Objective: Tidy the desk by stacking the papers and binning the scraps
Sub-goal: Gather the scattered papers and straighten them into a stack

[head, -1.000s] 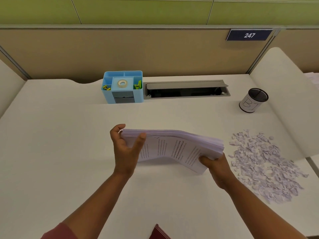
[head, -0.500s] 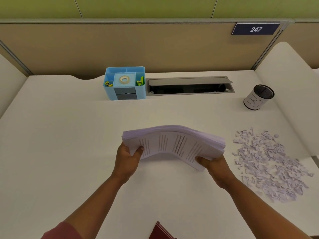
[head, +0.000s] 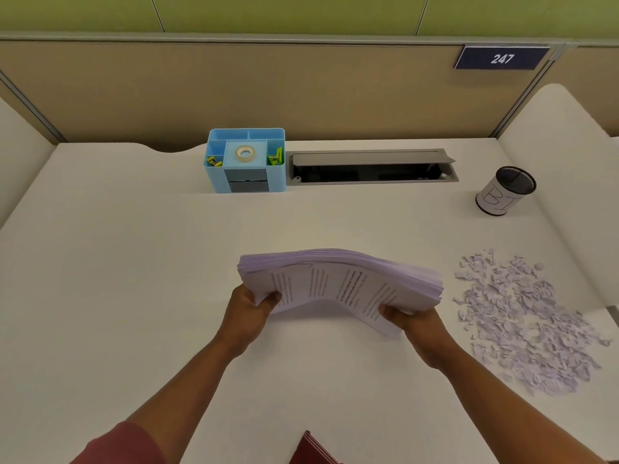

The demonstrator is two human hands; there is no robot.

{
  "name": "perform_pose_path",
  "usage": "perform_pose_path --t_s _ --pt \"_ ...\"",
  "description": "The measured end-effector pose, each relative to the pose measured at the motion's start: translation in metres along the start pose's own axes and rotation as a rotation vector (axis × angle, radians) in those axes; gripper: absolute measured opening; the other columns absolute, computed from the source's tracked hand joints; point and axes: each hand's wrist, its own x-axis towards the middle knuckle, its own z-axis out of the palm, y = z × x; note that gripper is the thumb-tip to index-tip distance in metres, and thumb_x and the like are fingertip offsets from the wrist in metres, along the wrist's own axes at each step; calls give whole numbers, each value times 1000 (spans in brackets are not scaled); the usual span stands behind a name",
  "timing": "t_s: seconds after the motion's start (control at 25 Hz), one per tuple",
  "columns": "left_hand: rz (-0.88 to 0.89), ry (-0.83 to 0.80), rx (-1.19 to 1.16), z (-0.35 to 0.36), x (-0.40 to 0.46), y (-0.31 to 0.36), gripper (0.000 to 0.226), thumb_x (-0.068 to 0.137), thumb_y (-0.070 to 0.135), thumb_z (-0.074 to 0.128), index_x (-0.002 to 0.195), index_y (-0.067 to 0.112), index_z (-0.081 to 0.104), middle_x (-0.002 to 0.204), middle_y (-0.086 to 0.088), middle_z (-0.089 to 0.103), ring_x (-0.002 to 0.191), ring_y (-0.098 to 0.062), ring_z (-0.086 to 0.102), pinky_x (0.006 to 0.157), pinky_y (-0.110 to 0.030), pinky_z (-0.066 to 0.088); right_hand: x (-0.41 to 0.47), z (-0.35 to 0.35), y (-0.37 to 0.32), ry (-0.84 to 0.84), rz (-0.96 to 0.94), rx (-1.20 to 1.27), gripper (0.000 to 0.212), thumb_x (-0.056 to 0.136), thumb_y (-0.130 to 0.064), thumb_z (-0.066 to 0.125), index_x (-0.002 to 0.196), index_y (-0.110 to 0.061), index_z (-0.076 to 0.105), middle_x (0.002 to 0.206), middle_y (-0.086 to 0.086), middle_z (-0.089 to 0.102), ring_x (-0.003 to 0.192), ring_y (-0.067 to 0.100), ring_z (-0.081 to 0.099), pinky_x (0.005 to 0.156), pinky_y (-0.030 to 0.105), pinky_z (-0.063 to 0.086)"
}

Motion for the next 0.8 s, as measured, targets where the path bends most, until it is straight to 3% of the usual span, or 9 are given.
perform_pose_path --t_s 0.12,0.28,0.36,0.52,0.64,0.72,0.8 --pt "33 -118 111 -17 10 8 28 92 8 72 111 28 69 100 23 75 98 -1 71 85 -19 56 3 -6 -11 2 49 -69 35 86 -7 76 117 -22 69 111 2 75 109 25 70 94 49 58" --pt "3 -359 36 -43 26 40 32 90 3 70 120 15 68 113 4 77 104 -18 73 84 -29 60 1 -18 -43 -168 104 6 34 85 0 70 116 -17 70 114 13 74 107 36 70 83 51 60" --pt "-47 -429 -6 -50 25 54 34 92 3 67 124 10 65 116 -4 75 103 -23 73 82 -32 61 -1 -21 -53 -234 125 102 40 84 5 67 120 -11 68 119 20 71 108 40 69 87 56 58" --pt "-192 -375 -253 -43 14 55 38 95 10 62 133 7 60 127 -15 69 105 -30 72 77 -34 61 -5 -26 -62 -192 182 197 38 82 7 65 117 -5 68 117 19 73 97 32 74 76 38 62" --pt "-305 -318 -592 -31 -4 41 58 97 49 57 140 9 57 137 -19 61 112 -32 64 82 -39 57 -11 -34 -58 -139 173 246 35 82 4 67 115 -7 68 112 16 75 93 30 75 72 34 62" --pt "-344 -258 -858 -9 -19 39 77 82 63 70 137 11 59 136 -18 61 116 -35 60 91 -45 54 -14 -39 -52 -76 145 285 39 74 -2 73 112 -8 69 110 13 76 95 29 75 74 34 62" --pt "-344 -190 -986 29 -38 45 76 69 50 88 130 12 64 132 -17 65 116 -35 65 92 -50 57 -17 -40 -43 -16 117 307 34 78 -2 73 111 -8 70 109 11 77 98 28 74 76 34 62"
